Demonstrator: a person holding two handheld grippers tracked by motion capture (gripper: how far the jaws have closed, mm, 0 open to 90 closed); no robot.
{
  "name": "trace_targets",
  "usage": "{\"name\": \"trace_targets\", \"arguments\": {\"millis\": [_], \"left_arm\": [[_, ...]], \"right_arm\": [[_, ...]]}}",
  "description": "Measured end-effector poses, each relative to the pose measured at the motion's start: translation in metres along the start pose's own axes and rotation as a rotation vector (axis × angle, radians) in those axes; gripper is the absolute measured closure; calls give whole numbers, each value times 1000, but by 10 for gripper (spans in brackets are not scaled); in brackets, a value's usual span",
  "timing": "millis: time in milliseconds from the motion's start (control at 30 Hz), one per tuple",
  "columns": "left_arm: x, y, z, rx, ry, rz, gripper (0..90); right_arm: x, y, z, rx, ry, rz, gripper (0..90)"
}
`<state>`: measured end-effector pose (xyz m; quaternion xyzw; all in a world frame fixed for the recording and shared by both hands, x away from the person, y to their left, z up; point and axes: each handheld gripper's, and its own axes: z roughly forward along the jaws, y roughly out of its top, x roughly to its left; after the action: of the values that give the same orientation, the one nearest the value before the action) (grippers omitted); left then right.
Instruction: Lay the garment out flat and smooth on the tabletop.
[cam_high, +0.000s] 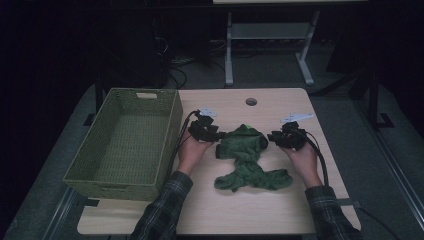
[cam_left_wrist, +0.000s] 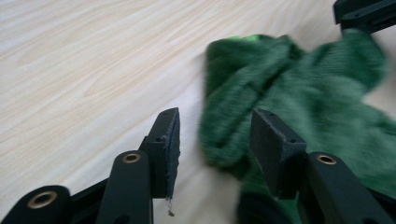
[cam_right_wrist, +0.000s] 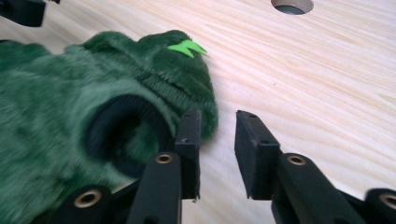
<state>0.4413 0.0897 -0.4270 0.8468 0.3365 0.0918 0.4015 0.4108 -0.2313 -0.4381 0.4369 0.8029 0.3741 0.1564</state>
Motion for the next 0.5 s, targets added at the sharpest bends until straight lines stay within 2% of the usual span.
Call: {"name": "trace_targets", "arguments": {"millis": [167,267,500], "left_arm": [[-13,-9,-16,-17,-54,-7,481],[-23,-18,-24,-8,-62,19,457],[-37,-37,-35,0,-67,36,388]], "right_arm": [[3,-10,-17,-8,13,-22,649],[6,-17,-26,-8,16,-27,624],[12,-32,-34,3,15,-30,553]]}}
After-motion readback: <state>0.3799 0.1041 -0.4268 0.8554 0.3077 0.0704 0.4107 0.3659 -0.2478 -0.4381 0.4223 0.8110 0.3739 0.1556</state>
